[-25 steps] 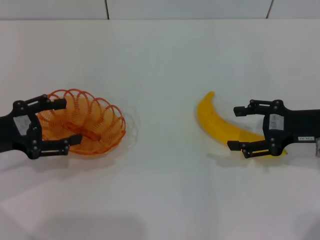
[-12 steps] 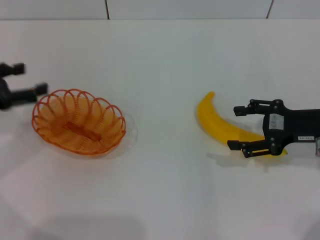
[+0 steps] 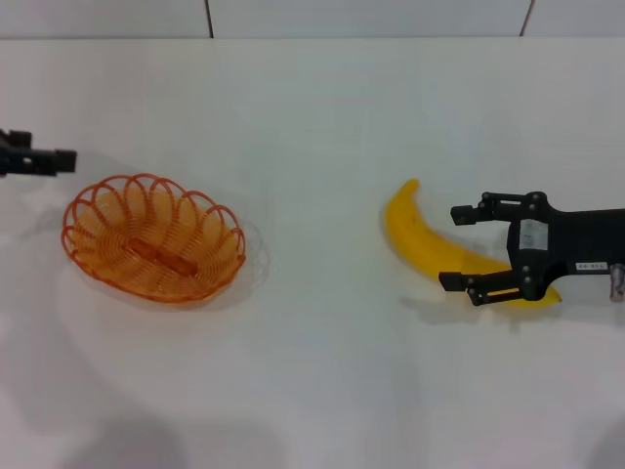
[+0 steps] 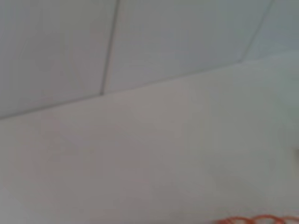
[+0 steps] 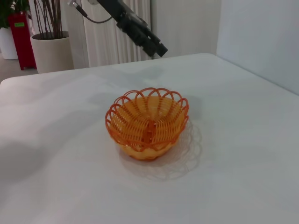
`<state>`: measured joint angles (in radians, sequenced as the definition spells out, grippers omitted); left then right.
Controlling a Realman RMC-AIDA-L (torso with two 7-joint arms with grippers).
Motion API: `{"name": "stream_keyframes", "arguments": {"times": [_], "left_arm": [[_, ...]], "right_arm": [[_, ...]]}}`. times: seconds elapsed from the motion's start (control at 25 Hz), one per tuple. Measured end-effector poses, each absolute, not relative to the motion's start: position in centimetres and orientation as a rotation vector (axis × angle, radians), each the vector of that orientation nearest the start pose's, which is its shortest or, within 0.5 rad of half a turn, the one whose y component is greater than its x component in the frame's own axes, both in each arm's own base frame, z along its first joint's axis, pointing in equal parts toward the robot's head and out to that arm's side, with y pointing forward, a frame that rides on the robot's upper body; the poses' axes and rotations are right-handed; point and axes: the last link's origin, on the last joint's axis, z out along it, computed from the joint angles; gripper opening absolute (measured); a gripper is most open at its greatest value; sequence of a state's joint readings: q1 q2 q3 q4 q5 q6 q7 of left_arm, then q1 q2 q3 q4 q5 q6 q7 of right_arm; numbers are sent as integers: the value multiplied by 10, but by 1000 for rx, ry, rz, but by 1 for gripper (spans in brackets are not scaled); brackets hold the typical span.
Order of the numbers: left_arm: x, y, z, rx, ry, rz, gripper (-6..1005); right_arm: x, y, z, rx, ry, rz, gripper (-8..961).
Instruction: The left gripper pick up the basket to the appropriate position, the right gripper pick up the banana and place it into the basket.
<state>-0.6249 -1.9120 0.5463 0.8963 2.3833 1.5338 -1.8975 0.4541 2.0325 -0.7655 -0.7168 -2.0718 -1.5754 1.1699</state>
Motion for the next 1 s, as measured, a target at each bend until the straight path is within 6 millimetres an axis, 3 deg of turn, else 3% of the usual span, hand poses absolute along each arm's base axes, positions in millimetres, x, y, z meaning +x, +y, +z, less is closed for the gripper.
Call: {"name": "stream_keyframes", "arguments": {"times": [0.44,1.0], "left_arm": [[-292,377,96,-2511,-1050,-18,908],[-294,383,80,-2479,-1042,82,907]], "right_arm": [[295,309,11,-2824,327,438,889],[294,310,10,-2828,317,435,890]]}}
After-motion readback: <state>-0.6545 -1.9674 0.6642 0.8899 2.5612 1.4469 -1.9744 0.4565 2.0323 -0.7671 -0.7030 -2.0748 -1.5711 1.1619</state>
